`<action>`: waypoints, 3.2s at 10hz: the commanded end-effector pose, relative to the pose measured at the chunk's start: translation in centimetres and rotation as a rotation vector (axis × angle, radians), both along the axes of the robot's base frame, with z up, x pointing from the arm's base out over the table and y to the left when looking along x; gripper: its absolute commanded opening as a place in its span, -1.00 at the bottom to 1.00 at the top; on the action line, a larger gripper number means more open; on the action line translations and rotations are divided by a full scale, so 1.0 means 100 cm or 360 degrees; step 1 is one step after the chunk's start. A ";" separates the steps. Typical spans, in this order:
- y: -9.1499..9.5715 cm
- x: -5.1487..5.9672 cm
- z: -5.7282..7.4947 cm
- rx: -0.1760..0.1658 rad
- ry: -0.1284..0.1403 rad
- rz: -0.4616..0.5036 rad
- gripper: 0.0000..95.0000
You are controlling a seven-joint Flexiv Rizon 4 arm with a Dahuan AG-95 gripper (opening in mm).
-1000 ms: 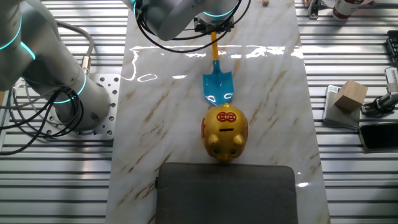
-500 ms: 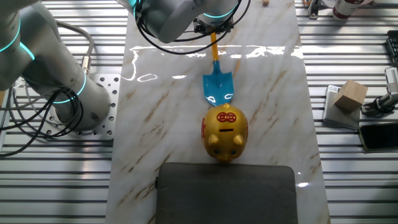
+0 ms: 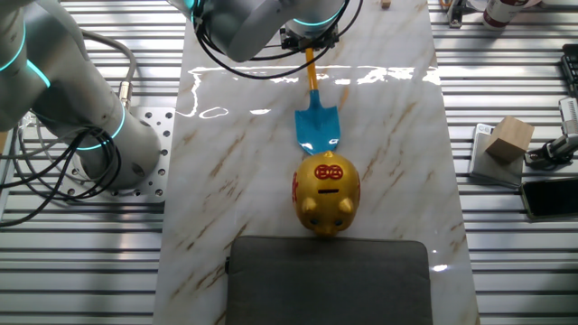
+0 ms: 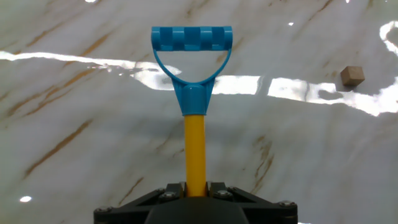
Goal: Use a shovel to scoop up an object
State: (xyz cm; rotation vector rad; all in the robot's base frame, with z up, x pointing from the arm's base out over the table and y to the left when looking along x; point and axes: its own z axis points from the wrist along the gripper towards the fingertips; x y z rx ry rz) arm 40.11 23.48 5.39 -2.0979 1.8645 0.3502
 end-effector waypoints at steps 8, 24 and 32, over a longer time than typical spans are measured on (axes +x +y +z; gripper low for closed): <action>-0.009 -0.001 -0.004 -0.0023 -0.0015 0.0022 -1.00; -0.011 0.014 -0.001 -0.0008 -0.0016 0.0018 -1.00; -0.013 0.017 0.000 -0.0018 -0.0028 0.0053 -1.00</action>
